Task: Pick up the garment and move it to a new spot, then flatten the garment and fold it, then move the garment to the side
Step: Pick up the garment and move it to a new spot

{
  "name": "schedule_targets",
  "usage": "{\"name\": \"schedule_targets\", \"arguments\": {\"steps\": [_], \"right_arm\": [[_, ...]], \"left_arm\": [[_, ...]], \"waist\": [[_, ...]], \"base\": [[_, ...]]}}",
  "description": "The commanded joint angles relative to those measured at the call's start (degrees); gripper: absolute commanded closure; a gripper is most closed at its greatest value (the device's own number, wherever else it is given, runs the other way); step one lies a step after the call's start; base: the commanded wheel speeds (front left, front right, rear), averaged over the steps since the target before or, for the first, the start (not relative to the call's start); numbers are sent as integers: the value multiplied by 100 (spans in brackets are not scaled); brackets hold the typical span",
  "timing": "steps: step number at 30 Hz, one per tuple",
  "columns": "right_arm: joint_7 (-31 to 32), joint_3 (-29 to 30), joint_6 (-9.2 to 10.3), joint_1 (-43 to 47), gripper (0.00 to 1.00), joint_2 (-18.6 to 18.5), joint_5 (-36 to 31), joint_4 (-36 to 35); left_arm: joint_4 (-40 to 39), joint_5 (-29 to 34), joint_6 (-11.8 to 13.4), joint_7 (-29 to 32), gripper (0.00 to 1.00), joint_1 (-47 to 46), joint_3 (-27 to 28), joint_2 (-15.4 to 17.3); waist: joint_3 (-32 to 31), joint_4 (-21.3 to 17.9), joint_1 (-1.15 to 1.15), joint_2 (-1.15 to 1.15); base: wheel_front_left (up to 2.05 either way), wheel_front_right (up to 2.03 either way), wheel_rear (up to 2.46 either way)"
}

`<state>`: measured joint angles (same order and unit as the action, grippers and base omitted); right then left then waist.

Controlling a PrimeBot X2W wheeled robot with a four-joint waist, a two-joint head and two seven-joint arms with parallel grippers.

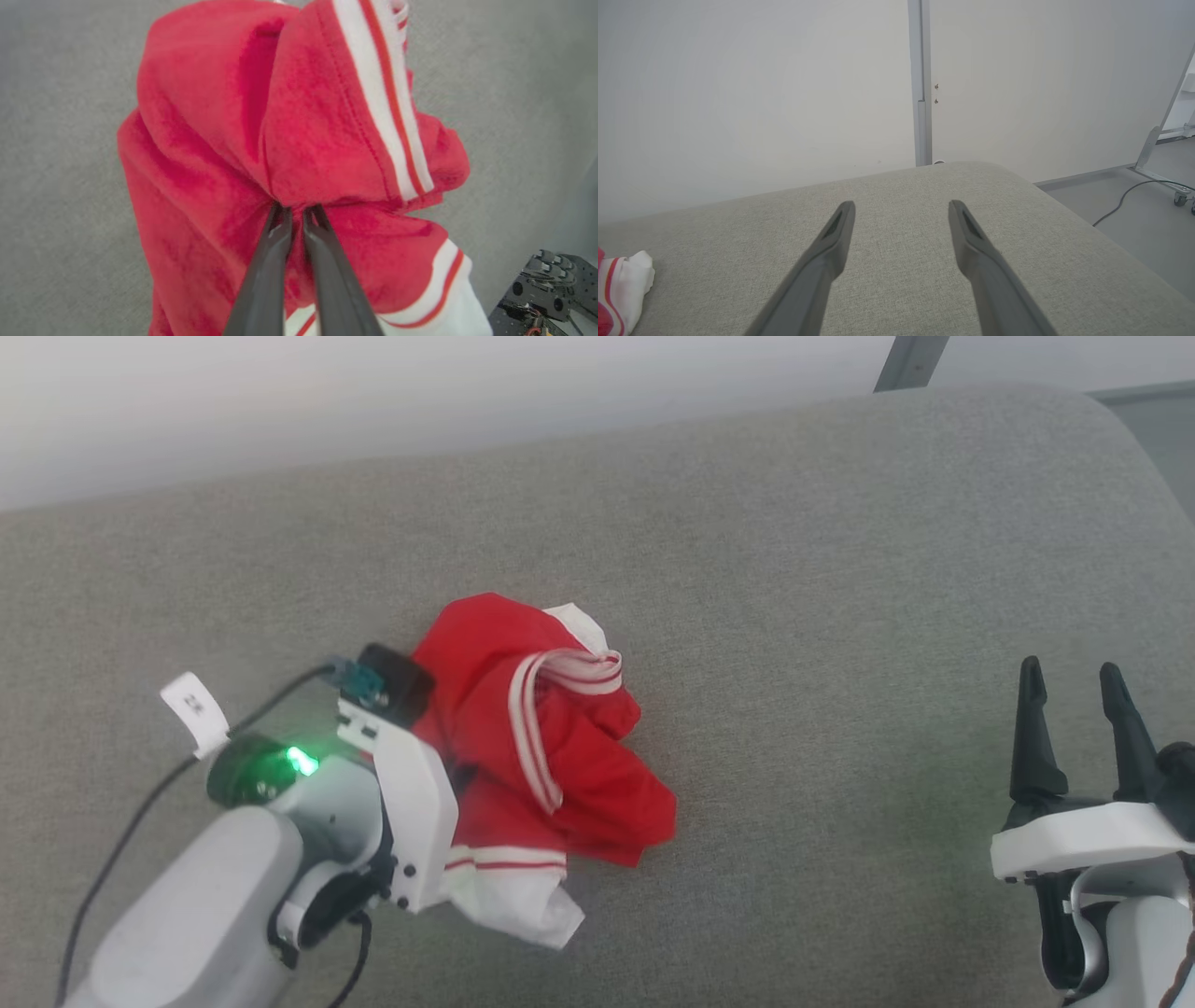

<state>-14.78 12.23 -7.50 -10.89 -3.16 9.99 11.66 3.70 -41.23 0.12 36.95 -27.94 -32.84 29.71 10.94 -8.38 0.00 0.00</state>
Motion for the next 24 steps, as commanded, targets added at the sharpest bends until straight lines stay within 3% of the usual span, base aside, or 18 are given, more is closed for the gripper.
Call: {"name": "schedule_targets", "arguments": {"steps": [1, 10, 11, 12, 13, 14, 20, 24], "right_arm": [[-41, -7, 2, -46, 0, 25, 16, 25], [-49, -51, 2, -171, 0, 30, 14, 94], [-49, -59, 1, -188, 0, 30, 14, 101], [-49, -64, 1, -201, 0, 30, 11, 105], [-49, -68, 2, -209, 0, 29, 8, 109], [-50, -70, 1, -213, 0, 29, 1, 112], [-51, -23, 2, -68, 0, 31, -63, 120], [-51, -28, 2, 51, 0, 27, -82, 123]], "left_arm": [[153, 4, -39, -29, 100, 84, -35, -56], [1536, 63, -339, -305, 100, -96, -287, -372], [1647, 68, -363, -350, 89, -129, -303, -412], [1751, 47, -388, -416, 56, -163, -295, -457], [1846, 32, -417, -468, 34, -207, -297, -489], [1902, 58, -448, -525, 0, -266, -309, -500], [1957, -24, -589, -855, 0, -372, -276, -496], [1759, 30, -627, -1112, 0, -191, -241, -315]], "waist": [[23, 4, 0, 0], [81, 63, 0, 0], [80, 73, 0, 0], [76, 83, 0, 0], [69, 96, 0, 0], [57, 110, 0, 0], [-187, 277, 0, 0], [-425, 415, 0, 0]], "base": [[0, 0, 0], [0, 0, 0], [0, 0, 0], [0, 0, 0], [0, 0, 0], [0, 0, 0], [0, 0, 0], [0, 0, 0]]}}
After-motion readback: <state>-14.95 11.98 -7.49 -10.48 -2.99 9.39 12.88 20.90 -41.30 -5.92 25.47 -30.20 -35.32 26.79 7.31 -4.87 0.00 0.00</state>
